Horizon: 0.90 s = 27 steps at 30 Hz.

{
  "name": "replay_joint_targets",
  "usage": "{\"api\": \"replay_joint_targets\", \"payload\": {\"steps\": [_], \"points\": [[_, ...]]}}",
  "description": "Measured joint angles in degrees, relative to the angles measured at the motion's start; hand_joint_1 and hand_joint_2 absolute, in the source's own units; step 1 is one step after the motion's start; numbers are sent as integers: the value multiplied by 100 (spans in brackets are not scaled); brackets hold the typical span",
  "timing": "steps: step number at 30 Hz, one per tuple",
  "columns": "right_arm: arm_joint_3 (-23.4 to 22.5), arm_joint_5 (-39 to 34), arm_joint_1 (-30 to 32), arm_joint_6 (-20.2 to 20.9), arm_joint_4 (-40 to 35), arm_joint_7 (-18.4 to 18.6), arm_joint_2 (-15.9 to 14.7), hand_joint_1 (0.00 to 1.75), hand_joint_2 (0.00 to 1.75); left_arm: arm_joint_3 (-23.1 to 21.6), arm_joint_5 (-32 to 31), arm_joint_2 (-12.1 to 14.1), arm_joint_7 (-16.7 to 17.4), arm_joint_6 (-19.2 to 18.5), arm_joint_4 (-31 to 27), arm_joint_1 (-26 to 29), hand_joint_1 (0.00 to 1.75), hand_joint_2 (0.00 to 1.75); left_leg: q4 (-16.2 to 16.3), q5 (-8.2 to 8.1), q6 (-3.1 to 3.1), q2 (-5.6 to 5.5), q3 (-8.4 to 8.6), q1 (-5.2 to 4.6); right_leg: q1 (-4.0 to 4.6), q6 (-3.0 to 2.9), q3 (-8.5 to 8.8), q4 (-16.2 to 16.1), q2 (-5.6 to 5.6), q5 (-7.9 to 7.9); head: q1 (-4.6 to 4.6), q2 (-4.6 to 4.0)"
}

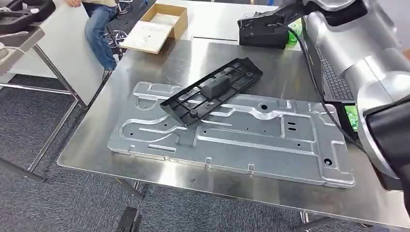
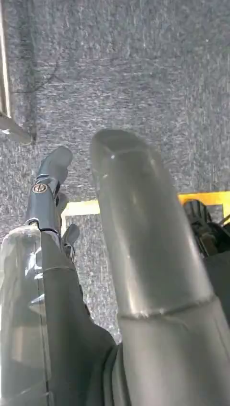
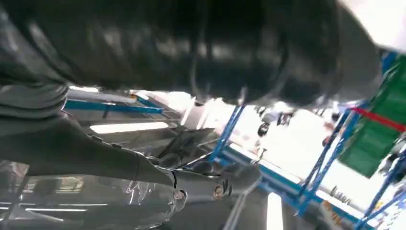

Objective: Take the parts from the cabinet and place them on the table.

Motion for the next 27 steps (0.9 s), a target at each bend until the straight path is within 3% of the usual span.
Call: {"api": "replay_joint_targets", "payload": {"steps": [2, 3, 5, 6, 7, 8, 10, 11, 12, 15, 16, 17, 18, 20, 21, 22, 23, 25, 26, 27], "points": [[-2, 9, 32, -521, -114, 81, -37, 0, 0, 0, -9, -2, 39, 4, 0, 2, 0, 0, 121, -134, -56, -3, -48, 6, -53, -57, 38, -61, -10, 31, -2, 0], [-24, -7, 88, -888, -197, 76, -59, 0, 0, 0, -22, -7, 70, -2, 0, -6, 0, 0, 446, -334, -91, 1, -180, 12, -64, -94, 41, -62, -9, 34, -9, 0], [-107, 48, 339, -1581, -442, 26, -151, 0, 0, 0, 11, -9, 144, -57, 0, -11, 0, 0, 1315, -700, -135, 3, -576, 45, -52, -107, 49, -61, -4, 26, -4, 0], [-148, 137, 502, -1832, -580, 19, -195, 0, 0, 0, 33, -15, 166, -105, 0, -5, 0, 0, 1637, -774, -144, 4, -744, 47, -45, -110, 52, -60, -5, 23, -7, 0], [-179, 237, 684, -1985, -685, 22, -241, 0, 0, 2, 68, -20, 179, -153, 0, 3, 0, 0, 1677, -701, -140, 4, -786, 47, -41, -110, 57, -59, -6, 23, -4, 0], [-234, 479, 891, -2283, -938, 34, -305, 0, 0, 22, 118, -20, 205, -266, 0, 13, 0, 0, 1446, -509, -126, 7, -686, 45, -38, -115, 65, -59, -51, 17, -7, 0], [-326, 1022, 1327, -2807, -1404, 111, -413, 0, 0, 33, 131, -20, 243, -411, 0, 20, 0, 0, 513, -13, -64, 82, -228, 33, -31, -109, 100, -60, -70, 3, -7, 0], [-356, 1245, 1497, -2974, -1601, 135, -441, 0, 0, 35, 135, -20, 245, -471, 0, 16, 0, 0, 53, 73, -12, 249, -35, -1, -29, -97, 114, -62, -87, -6, -5, 0], [-378, 1344, 1604, -3048, -1725, 148, -481, 0, 0, 42, 147, -20, 251, -534, 0, 3, 0, 0, -48, 0, 20, 347, 1, -88, -5, -63, 104, -58, -108, -7, -7, 0], [-494, 1594, 1902, -3044, -2070, 172, -555, 0, 0, 96, 256, -24, 253, -754, 0, 36, 0, 0, -52, 46, 89, 180, -15, -88, -6, 24, 130, -109, -261, 3, 0, 0], [-537, 1670, 1988, -3029, -2178, 162, -564, 0, 0, 118, 286, -22, 251, -822, 0, 64, 0, 0, -137, 93, 143, 134, 26, -45, 15, 66, 149, -118, -296, -11, -4, 0], [-592, 1716, 2061, -3026, -2255, 142, -594, 0, 0, 131, 321, -26, 240, -874, 0, 93, 0, 0, -188, 142, 155, 104, 53, -25, -18, 85, 128, -32, -218, -100, 0, 0], [-630, 1738, 2104, -3026, -2324, 140, -594, 0, 0, 142, 324, -26, 240, -898, 0, 97, 0, 0, -196, 162, 195, 56, 35, -21, -12, 84, -1, 232, -144, -314, -2, 0], [-673, 1788, 2212, -3037, -2398, 131, -607, 0, 0, 175, 352, -28, 238, -949, 0, 94, 0, 0, -192, 171, 222, -36, 15, -22, -9, 95, -393, 1111, -62, -751, -2, 0], [-695, 1808, 2285, -3046, -2404, 129, -610, 0, 0, 184, 354, -28, 236, -949, 0, 106, 0, 0, -186, 172, 222, -94, 10, -21, -9, 104, -568, 1479, -49, -875, 0, 0], [-726, 1858, 2364, -3059, -2415, 100, -612, 0, 0, 195, 321, -28, 234, -942, 0, 126, 0, 0, -174, 172, 221, -161, 10, -18, -15, 110, -637, 1610, -48, -844, -2, 0], [-756, 1917, 2440, -3075, -2444, 63, -610, 0, 0, 192, 253, -31, 210, -922, 0, 148, 0, 0, -155, 169, 218, -231, 10, -13, -25, 111, -562, 1439, -46, -671, 0, 0], [-831, 2013, 2512, -3088, -2511, 8, -596, 0, 0, 166, 140, -41, 120, -894, 0, 170, 0, 0, -87, 137, 177, -361, 3, -7, -63, 109, -106, 531, 36, -155, 0, 0], [-857, 2028, 2513, -3088, -2524, 0, -590, 0, 0, 151, 116, -48, 87, -879, 0, 172, 0, 0, -35, 110, 146, -421, -14, -4, -89, 104, 98, 78, 171, -29, -2, 0], [-909, 2063, 2512, -3088, -2535, -13, -581, 0, 0, 138, 85, -52, 37, -839, 0, 172, 0, 0, -8, 95, 111, -457, -86, -22, -95, 119, 142, 30, 362, -158, -2, 0]]}}
